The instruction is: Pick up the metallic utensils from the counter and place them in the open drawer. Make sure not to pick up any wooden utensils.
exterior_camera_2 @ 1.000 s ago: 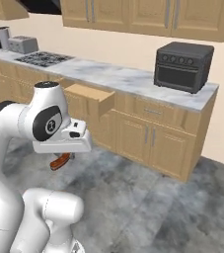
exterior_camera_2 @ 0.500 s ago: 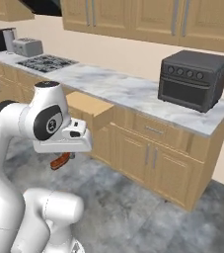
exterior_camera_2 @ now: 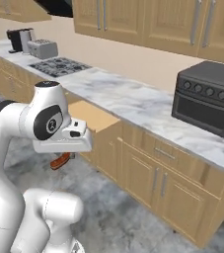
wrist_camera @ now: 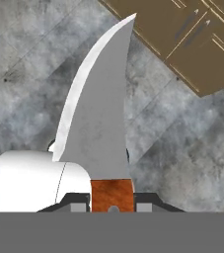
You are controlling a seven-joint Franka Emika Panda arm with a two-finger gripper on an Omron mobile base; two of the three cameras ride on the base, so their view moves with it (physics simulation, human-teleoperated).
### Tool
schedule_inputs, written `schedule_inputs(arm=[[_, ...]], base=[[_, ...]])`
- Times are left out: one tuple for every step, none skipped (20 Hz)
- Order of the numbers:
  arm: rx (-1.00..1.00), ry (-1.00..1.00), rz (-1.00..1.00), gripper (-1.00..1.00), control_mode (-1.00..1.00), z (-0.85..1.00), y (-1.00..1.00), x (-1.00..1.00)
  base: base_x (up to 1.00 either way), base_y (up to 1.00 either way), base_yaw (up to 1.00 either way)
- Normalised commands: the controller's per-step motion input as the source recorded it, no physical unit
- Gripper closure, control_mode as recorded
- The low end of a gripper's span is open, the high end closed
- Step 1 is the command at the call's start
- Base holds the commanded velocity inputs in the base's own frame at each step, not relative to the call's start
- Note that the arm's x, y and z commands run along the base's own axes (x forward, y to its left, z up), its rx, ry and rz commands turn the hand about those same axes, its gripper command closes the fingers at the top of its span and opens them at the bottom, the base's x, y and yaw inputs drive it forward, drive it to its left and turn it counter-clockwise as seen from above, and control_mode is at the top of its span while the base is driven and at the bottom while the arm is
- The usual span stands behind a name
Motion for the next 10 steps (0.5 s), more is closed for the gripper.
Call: schedule_inputs(arm=[[0.00, 0.00, 0.00, 1.00, 1.00, 0.00, 0.00, 0.00], [0.00, 0.00, 0.00, 1.00, 1.00, 0.00, 0.00, 0.00], [0.00, 0.00, 0.00, 1.00, 1.00, 0.00, 0.00, 0.00], [0.00, 0.00, 0.00, 1.00, 1.00, 0.00, 0.00, 0.00], [0.00, 0.00, 0.00, 1.00, 1.00, 0.00, 0.00, 0.00], [0.00, 0.00, 0.00, 1.00, 1.00, 0.00, 0.00, 0.00], [0.00, 0.00, 0.00, 1.00, 1.00, 0.00, 0.00, 0.00], [0.00, 0.00, 0.00, 1.00, 1.00, 0.00, 0.00, 0.00], [0.00, 0.00, 0.00, 1.00, 1.00, 0.00, 0.00, 0.00], [0.00, 0.00, 0.00, 1.00, 1.00, 0.00, 0.00, 0.00]], base=[[0.67, -0.01, 0.29], [0.69, 0.00, 0.29], [0.68, -0.01, 0.29], [0.67, -0.01, 0.29], [0.65, -0.03, 0.29], [0.64, -0.07, 0.30], [0.64, -0.14, 0.30], [0.64, -0.19, 0.30], [0.66, -0.24, 0.29], [0.66, -0.26, 0.29]])
